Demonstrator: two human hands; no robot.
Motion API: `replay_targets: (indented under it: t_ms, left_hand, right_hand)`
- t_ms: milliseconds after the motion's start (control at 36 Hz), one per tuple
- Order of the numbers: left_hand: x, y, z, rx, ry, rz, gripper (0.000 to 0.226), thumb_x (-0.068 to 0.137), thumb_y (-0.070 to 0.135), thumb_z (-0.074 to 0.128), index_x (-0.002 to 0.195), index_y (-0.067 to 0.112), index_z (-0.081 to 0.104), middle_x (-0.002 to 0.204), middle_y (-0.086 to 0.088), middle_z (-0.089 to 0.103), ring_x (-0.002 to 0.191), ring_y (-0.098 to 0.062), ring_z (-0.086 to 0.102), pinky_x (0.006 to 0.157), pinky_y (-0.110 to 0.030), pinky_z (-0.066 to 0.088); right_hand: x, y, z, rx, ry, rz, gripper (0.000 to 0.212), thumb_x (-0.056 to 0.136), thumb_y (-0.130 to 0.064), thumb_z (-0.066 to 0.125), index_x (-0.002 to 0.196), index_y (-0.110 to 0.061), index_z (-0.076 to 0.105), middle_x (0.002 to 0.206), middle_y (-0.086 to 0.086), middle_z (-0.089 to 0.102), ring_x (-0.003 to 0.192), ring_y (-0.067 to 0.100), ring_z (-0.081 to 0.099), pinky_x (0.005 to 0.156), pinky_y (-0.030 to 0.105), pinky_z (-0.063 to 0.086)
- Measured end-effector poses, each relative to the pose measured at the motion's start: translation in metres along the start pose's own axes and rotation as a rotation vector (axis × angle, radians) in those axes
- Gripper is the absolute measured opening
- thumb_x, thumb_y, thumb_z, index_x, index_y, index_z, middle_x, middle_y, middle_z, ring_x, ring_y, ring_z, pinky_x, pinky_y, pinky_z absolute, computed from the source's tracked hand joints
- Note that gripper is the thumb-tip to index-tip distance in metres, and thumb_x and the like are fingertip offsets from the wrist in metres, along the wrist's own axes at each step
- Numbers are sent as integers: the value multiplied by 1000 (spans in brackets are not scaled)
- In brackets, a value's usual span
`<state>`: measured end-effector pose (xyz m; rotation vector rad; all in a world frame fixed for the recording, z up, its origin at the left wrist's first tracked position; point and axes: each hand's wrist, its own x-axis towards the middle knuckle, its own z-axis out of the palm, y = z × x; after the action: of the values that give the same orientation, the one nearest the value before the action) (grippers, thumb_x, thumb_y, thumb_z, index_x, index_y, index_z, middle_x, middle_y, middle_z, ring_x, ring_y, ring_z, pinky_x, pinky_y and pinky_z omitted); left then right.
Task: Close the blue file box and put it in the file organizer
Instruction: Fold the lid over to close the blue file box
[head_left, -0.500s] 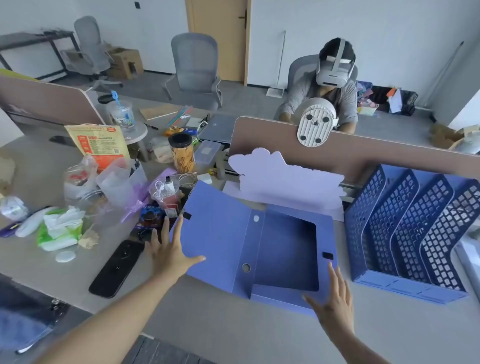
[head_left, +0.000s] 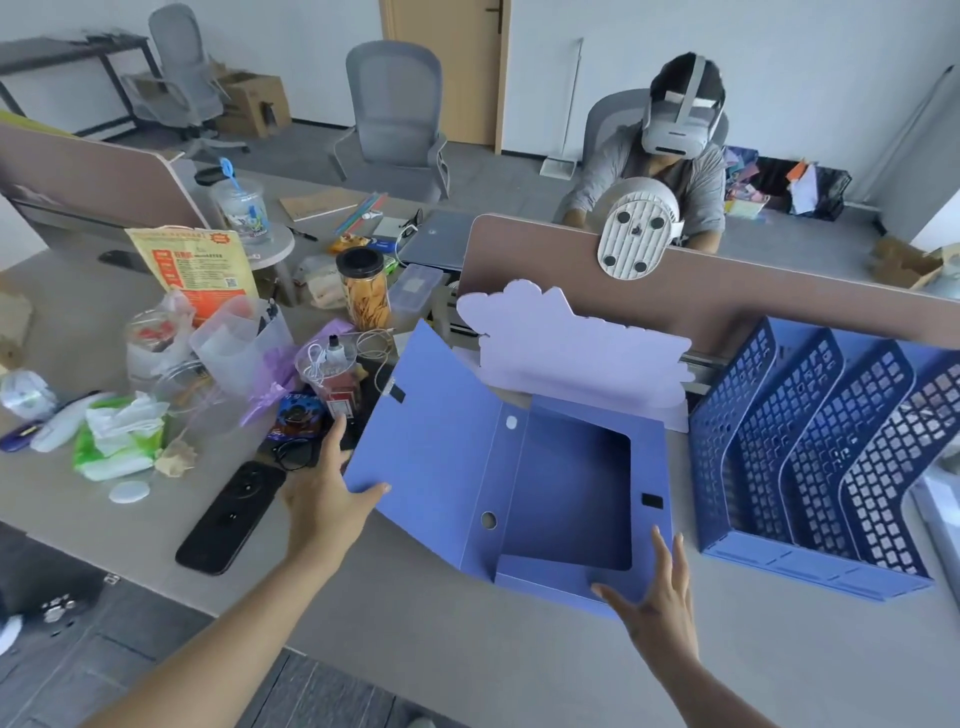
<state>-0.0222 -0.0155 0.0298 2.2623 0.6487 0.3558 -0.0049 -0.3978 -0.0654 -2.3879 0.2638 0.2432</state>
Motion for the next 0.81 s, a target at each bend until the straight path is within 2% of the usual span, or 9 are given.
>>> replay_targets:
  t_ms: [83, 222, 333, 417, 500, 528, 611, 722, 806]
  left_hand:
    - [-15, 19, 4, -237, -39, 0, 78, 78, 12, 79, 145, 35, 44, 107, 16, 68, 86, -7, 67, 73, -20, 50]
    - [-34, 55, 14, -480, -185, 81, 48, 88, 30, 71, 134, 34, 59, 121, 31, 66, 111, 2, 64, 92, -22, 50]
    - [-39, 82, 28, -518, -366, 91, 35, 97, 49, 49, 129, 41, 59, 121, 43, 59, 119, 16, 52, 98, -8, 39]
    - [-34, 94, 44, -491, -494, 100, 54, 94, 64, 37, 133, 34, 61, 127, 33, 62, 123, 12, 51, 102, -15, 38]
    - [-28, 106, 65, -532, -551, 71, 40, 99, 37, 51, 126, 12, 65, 120, 12, 68, 121, 4, 53, 104, -26, 43]
    - [-25, 105, 74, -541, -562, 65, 28, 97, 29, 56, 120, 20, 70, 127, 4, 67, 126, 0, 53, 110, -31, 40]
    - [-14, 100, 104, -501, -640, 90, 35, 90, 21, 68, 94, 56, 72, 145, -3, 53, 138, -8, 42, 118, -37, 32]
    - [-5, 89, 140, -433, -672, 75, 46, 79, 25, 79, 120, 39, 63, 154, -6, 41, 144, -11, 32, 110, -26, 27]
    - [-2, 84, 161, -354, -701, 57, 81, 74, 30, 84, 145, 27, 44, 160, -2, 31, 148, -16, 26, 115, -33, 27]
  right_hand:
    - [1, 1, 0, 1, -33, 0, 109, 72, -49, 79, 155, -37, 9, 165, -9, -2, 148, 29, 19, 108, 49, 37]
    - [9, -3, -4, 15, -85, 14, 99, 78, -41, 77, 155, -34, 15, 166, -3, 2, 151, 27, 13, 118, 47, 24]
    - [21, -29, -16, 106, -82, 32, 72, 92, -38, 62, 153, -31, 25, 161, -7, 27, 150, 19, 20, 119, 38, 24]
    - [27, -62, -27, 251, -137, 50, 48, 100, -32, 47, 148, -33, 38, 151, -9, 44, 126, 13, 47, 99, 23, 34]
    - [33, -86, -36, 420, -186, 40, 33, 103, -25, 43, 135, -29, 51, 138, -9, 52, 127, 12, 50, 88, 10, 37]
    - [34, -94, -41, 452, -186, 30, 32, 103, -28, 44, 134, -28, 53, 134, -9, 54, 125, 11, 51, 84, 7, 39]
    - [37, -109, -51, 512, -169, 16, 38, 100, -43, 43, 136, -34, 52, 130, -9, 63, 126, 13, 54, 91, 19, 39]
    - [40, -112, -59, 583, -151, 15, 44, 100, -42, 43, 141, -27, 50, 125, -5, 68, 124, 15, 60, 114, 36, 36]
    - [42, -104, -62, 560, -123, 33, 49, 95, -44, 53, 142, -30, 49, 129, -1, 66, 118, 16, 64, 110, 43, 44]
